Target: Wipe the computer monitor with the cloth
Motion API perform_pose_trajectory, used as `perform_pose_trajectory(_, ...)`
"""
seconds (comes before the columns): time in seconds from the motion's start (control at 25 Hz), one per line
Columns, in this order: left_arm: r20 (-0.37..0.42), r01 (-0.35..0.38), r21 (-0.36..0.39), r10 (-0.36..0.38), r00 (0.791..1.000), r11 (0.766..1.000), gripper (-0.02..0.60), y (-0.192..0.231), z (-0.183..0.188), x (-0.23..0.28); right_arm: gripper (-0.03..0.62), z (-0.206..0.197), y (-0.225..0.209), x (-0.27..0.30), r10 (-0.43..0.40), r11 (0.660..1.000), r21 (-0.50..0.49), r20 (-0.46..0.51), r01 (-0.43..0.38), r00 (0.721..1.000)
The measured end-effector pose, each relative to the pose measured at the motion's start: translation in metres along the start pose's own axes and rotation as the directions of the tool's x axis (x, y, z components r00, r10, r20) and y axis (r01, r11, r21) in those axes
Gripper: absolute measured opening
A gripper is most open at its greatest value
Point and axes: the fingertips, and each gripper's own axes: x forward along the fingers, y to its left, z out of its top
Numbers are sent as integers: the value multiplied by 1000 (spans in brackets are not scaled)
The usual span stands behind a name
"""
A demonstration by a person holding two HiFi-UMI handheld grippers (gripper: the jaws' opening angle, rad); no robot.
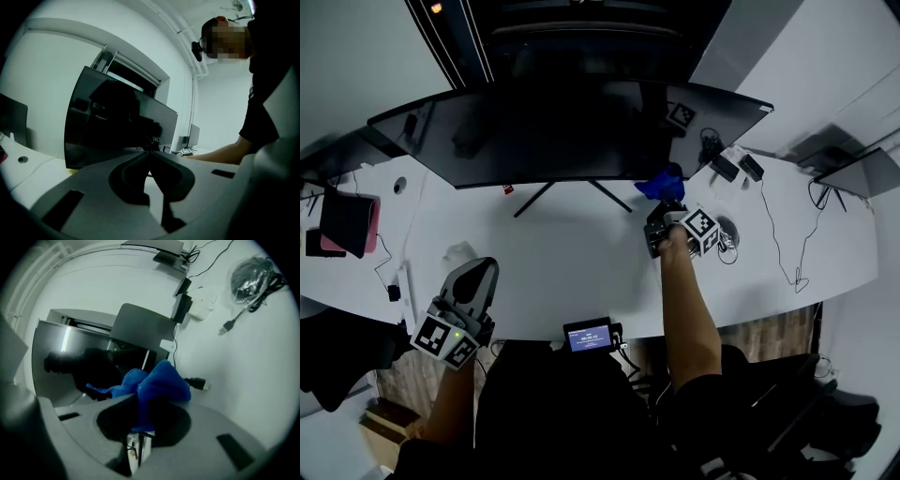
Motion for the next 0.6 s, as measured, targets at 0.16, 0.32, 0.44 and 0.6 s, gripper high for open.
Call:
perform_pose_trajectory(0.16,16,-10,-8,10,1000,1000,-5,14,3,-10,63,-18,8,7,-6,999,-40,-20,5,1000)
perform_pose_trajectory(0.32,28,-23,-12,23,999,1000,-5,30,4,-23,63,-38,14,13,-21,996,-86,-37,18,999)
perform_pose_trajectory(0.44,27,-40,-12,40,999,999,-5,46,3,-33,63,-52,20,16,-30,994,-109,-46,25,998)
perform_pose_trajectory(0.6,35,-57,-17,58,998,998,-5,67,2,-47,63,-65,25,21,-43,991,-132,-43,37,998)
